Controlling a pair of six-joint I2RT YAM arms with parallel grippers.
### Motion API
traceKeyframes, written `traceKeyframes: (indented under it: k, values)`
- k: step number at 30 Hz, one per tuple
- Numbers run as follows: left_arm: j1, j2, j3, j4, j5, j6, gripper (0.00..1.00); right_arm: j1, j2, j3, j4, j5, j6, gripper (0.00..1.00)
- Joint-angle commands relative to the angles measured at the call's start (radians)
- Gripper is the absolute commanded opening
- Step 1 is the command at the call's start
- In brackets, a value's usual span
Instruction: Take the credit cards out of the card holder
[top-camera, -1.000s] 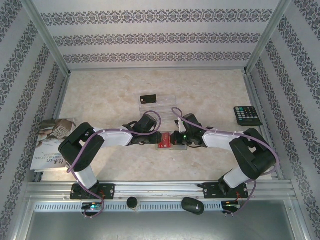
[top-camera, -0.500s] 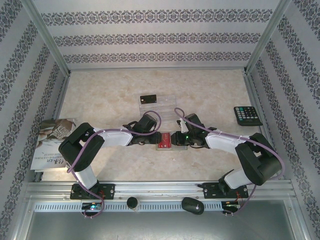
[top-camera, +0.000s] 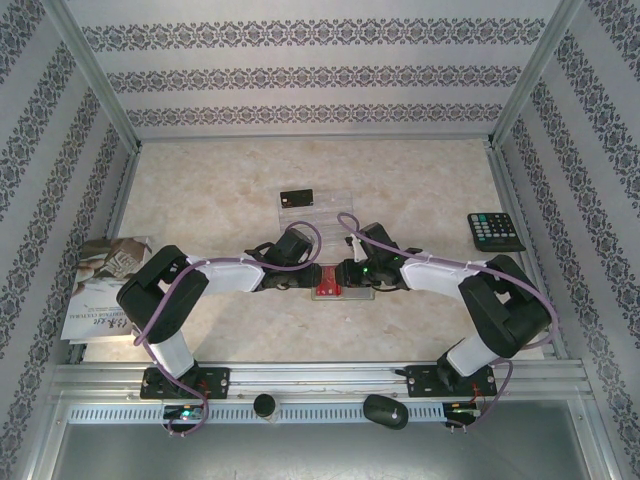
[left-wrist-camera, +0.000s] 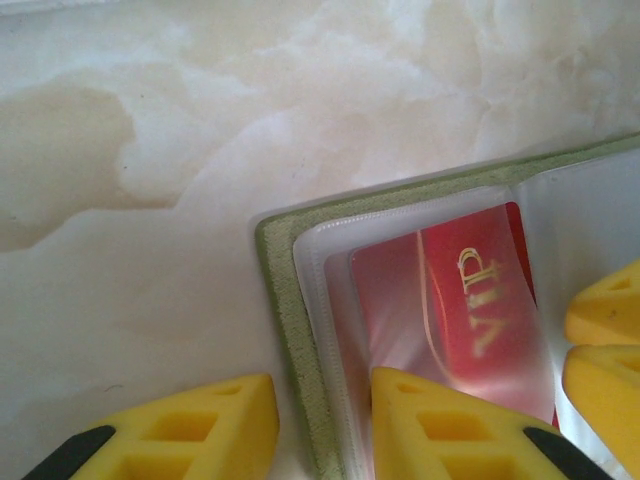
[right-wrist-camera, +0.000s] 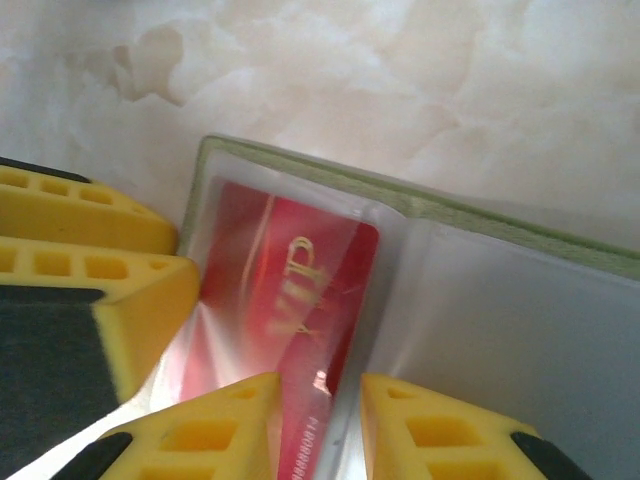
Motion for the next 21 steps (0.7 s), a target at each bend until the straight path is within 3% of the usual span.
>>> traceKeyframes:
  k: [1, 17, 21]
  values:
    - [-0.003, 0.14, -0.067, -0.062, 0.001, 0.006, 0.31, 0.012, 0.023, 0.024, -0.028, 0.029, -0.019, 0.27]
    - [-0.005, 0.152, -0.068, -0.044, 0.025, -0.001, 0.28, 0.0, 0.095, 0.009, 0.077, -0.1, 0.038, 0.2]
    - [-0.006, 0.152, -0.065, -0.045, 0.025, 0.001, 0.28, -0.002, 0.1, 0.004, 0.086, -0.096, 0.046, 0.14]
